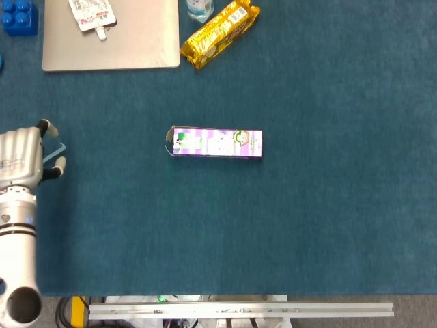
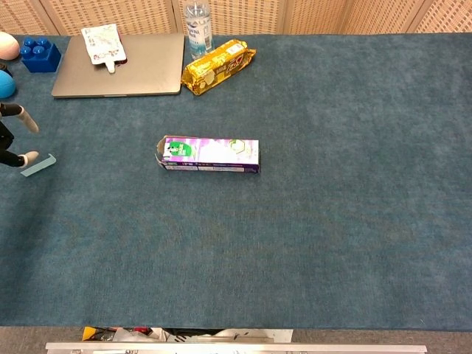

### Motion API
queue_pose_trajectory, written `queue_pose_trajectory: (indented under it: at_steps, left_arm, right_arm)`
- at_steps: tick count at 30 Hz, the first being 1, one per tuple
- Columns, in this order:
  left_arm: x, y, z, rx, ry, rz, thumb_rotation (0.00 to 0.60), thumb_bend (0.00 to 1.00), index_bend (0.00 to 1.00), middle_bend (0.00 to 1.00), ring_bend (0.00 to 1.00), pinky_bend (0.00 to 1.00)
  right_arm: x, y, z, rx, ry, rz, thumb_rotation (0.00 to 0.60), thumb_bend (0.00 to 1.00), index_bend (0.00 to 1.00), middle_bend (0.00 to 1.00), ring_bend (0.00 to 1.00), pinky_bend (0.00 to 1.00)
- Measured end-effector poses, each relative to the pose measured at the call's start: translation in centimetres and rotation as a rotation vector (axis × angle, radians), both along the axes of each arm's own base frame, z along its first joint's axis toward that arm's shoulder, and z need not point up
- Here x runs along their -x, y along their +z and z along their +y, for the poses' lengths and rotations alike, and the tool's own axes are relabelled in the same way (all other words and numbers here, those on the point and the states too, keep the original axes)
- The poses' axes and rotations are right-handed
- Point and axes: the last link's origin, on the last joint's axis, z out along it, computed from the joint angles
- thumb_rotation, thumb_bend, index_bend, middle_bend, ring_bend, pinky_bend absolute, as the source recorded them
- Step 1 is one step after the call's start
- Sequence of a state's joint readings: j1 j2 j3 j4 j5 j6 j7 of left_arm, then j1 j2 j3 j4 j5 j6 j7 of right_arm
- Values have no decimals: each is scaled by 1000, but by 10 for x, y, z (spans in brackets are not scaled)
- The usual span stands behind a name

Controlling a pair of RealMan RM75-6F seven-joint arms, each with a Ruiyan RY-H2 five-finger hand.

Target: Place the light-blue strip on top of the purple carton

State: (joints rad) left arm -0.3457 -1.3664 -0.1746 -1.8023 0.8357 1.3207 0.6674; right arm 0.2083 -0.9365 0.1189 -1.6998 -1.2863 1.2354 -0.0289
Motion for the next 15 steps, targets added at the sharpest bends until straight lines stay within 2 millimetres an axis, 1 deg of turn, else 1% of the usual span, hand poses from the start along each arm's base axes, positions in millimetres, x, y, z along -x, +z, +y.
queue_pose_trajectory:
  at_steps: [5,15]
  left_arm:
    - [0,-12,4,6,76,25,600,265,364,926,946,1000]
    - [6,-25,11,2,224,69,600,265,369,942,960,1000]
  right_arm:
    - [4,2,2,5,-8,-1,600,266,0,401,334,317]
    - [10,1,4,-2,-24,-7,600,266,0,401,336,317]
